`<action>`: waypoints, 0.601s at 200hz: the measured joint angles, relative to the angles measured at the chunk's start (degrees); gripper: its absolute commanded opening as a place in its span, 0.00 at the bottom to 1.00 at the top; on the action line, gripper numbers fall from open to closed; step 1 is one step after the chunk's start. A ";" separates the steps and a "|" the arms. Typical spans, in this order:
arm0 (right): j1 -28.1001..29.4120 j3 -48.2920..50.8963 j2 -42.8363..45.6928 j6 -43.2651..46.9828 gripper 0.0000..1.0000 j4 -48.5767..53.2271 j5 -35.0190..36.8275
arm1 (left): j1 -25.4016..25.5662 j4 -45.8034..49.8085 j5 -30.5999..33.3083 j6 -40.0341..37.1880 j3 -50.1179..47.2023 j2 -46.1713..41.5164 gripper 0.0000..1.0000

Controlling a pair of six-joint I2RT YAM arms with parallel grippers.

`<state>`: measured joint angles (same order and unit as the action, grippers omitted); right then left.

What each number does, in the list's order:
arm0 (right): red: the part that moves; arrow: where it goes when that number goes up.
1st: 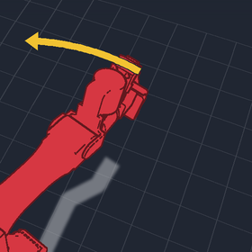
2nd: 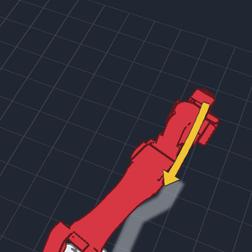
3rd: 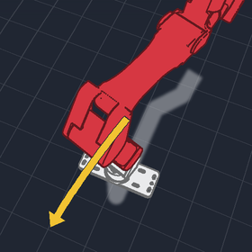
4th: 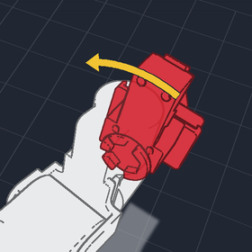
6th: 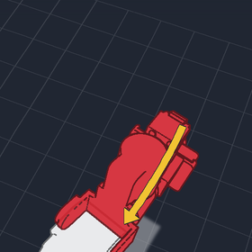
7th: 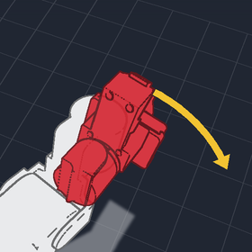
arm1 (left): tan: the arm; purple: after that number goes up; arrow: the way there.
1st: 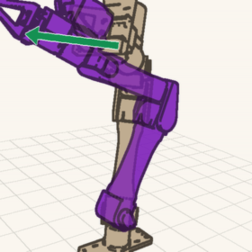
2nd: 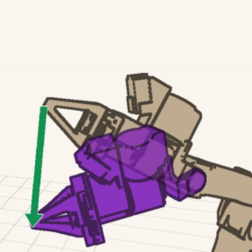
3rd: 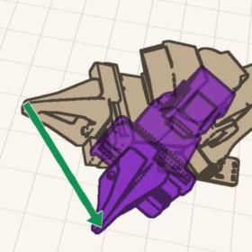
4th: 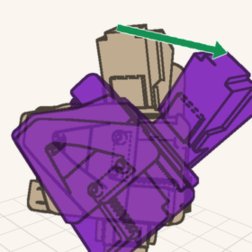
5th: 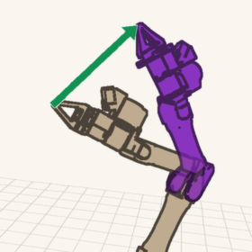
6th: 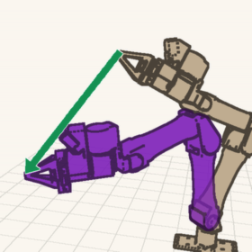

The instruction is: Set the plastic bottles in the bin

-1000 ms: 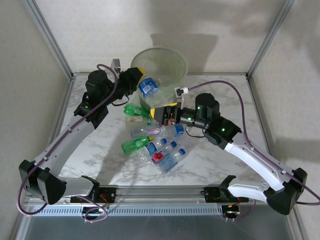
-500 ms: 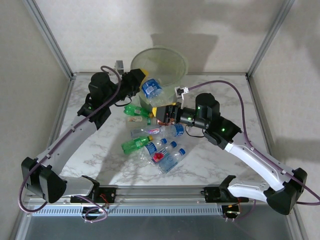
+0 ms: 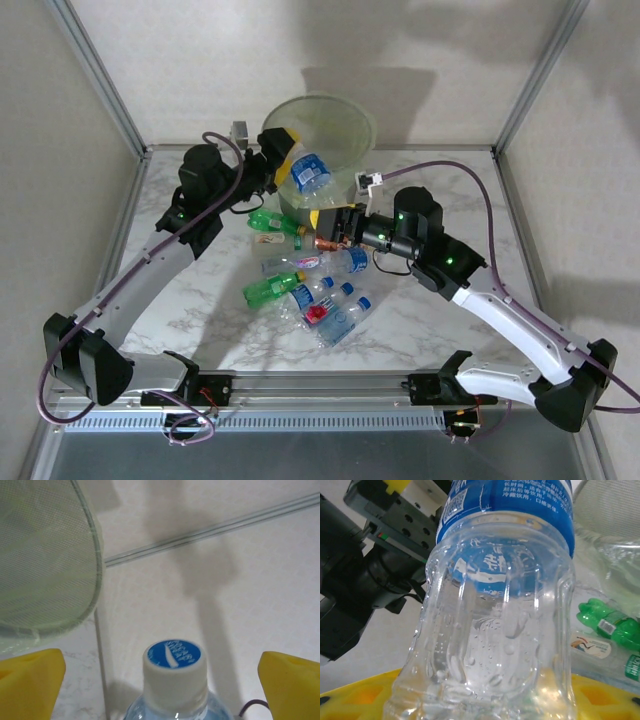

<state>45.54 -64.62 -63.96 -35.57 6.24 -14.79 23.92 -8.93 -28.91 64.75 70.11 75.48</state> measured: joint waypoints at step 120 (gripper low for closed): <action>-4.63 -36.06 -23.58 4.13 0.54 19.12 17.44 | -0.39 11.80 7.69 -12.46 3.41 -4.92 0.99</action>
<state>40.91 -100.68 -87.55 -31.44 25.36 2.66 23.53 2.87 -21.21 52.29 73.52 70.57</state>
